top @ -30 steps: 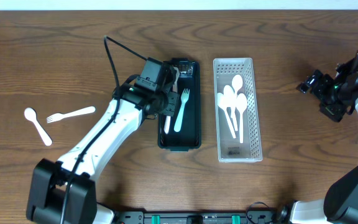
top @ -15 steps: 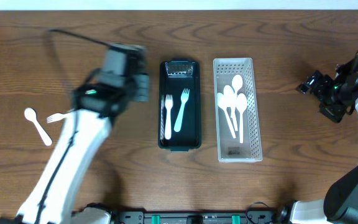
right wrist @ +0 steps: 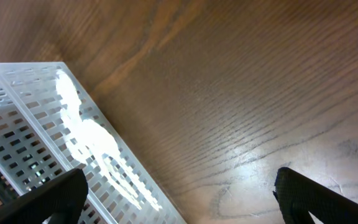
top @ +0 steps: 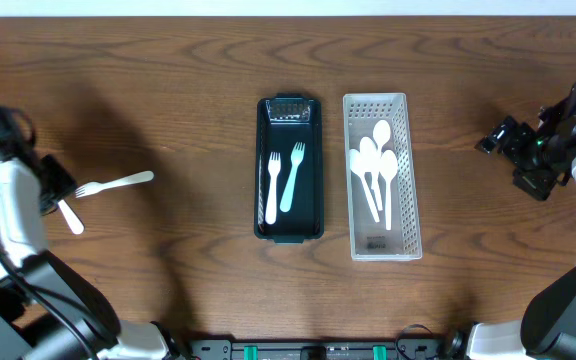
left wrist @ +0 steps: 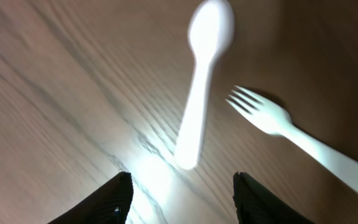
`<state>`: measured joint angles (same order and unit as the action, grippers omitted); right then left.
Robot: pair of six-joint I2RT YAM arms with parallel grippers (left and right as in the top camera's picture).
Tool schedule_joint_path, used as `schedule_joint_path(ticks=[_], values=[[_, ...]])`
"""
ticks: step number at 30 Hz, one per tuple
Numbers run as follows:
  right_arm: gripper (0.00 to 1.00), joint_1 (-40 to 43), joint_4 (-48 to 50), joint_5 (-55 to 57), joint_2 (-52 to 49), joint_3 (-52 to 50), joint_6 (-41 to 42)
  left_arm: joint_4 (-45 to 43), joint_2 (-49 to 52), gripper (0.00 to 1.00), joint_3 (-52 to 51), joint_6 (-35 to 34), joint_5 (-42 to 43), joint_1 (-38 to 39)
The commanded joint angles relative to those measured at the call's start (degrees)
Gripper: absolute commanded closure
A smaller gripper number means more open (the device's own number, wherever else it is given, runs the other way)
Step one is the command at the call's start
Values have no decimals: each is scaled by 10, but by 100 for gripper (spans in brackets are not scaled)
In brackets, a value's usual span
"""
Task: Pack container
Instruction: 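Move the left gripper back left and grasp the white spoon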
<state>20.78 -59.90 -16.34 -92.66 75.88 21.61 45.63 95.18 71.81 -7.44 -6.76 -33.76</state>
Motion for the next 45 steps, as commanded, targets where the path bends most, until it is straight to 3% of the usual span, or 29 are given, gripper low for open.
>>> schedule_joint_path(ticks=[1, 6, 20, 37, 44, 45], values=[[1, 2, -3, -6, -2, -3, -11, -21, 43, 46, -4, 40, 76, -37], [1, 2, -7, -6, -2, -3, -11, -57, 106, 50, -4, 86, 76, -39], [1, 2, -31, -6, -2, -3, -11, -85, 179, 50, -4, 85, 76, -39], [1, 3, -31, -6, -2, -3, -11, -52, 176, 94, -4, 102, 76, -39], [1, 3, -26, -6, -2, -3, -11, -26, 117, 94, 6, 102, 76, -38], [1, 3, -26, -6, -2, -3, -11, -28, 108, 91, 6, 103, 70, -39]])
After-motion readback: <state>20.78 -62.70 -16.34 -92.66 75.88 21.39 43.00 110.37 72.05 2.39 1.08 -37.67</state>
